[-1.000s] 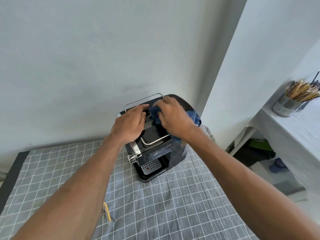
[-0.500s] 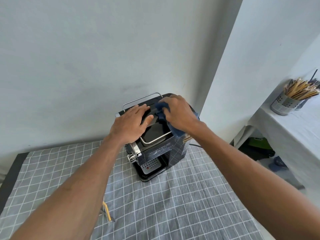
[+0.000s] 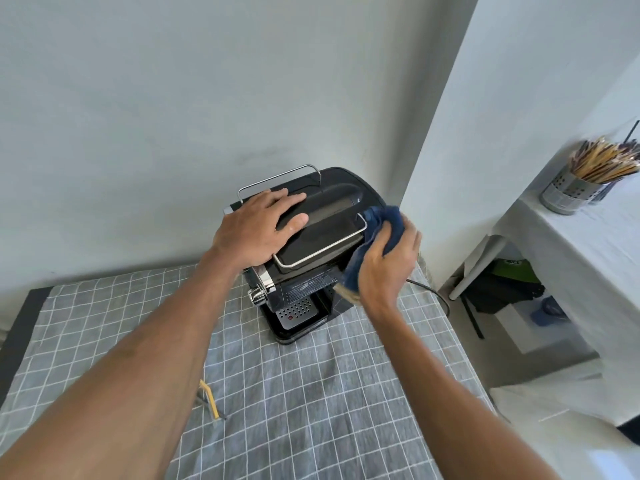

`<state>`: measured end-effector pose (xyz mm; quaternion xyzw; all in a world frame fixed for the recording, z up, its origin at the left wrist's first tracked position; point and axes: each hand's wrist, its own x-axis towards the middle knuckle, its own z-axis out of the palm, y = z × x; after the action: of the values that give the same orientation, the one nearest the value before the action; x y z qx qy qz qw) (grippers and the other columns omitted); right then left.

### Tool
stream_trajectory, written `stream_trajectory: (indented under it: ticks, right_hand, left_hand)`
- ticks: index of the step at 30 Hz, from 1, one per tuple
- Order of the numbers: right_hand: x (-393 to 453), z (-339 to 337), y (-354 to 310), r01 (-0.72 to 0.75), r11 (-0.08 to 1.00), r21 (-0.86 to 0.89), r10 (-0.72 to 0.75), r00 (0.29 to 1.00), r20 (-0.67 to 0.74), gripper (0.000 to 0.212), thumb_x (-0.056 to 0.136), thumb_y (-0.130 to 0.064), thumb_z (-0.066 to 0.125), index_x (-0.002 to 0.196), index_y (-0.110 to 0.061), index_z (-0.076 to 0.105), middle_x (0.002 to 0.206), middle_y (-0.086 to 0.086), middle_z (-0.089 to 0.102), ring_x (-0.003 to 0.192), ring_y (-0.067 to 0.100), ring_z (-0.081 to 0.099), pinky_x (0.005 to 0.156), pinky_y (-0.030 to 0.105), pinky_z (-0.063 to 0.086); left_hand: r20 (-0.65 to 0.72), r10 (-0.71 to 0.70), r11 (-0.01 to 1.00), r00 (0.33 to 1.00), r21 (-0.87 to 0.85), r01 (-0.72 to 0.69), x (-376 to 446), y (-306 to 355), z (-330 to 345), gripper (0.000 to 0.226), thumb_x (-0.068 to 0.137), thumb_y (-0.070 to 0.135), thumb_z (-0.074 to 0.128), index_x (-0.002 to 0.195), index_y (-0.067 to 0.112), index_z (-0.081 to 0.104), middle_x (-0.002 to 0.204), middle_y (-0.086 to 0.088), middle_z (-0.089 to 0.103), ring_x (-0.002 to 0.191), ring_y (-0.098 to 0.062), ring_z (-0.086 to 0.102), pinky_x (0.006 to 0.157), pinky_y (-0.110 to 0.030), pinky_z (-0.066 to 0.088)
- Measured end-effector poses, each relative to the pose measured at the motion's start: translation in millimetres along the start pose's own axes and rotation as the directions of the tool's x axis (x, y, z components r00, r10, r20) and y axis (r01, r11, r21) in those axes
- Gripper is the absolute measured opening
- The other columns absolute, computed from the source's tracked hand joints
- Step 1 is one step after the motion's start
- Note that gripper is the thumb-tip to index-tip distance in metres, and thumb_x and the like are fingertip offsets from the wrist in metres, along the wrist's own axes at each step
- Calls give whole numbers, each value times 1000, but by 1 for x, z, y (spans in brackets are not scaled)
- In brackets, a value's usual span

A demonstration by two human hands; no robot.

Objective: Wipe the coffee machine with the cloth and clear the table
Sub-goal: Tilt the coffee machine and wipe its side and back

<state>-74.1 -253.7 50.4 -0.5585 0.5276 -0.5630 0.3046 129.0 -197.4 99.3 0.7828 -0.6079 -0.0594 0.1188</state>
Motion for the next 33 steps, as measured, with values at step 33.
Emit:
stream_trajectory:
  ticks: [33]
  right_hand:
    - [-127, 17, -22, 106, 991, 77, -115, 986, 120, 23, 87, -6, 81, 109, -10, 79, 95, -2, 47, 85, -5, 47, 77, 10, 49]
  left_hand:
    - [24, 11, 1000, 1000, 20, -12, 0, -5, -3, 63, 95, 79, 27, 154, 57, 25, 165, 14, 27, 152, -15, 25, 109, -54, 38]
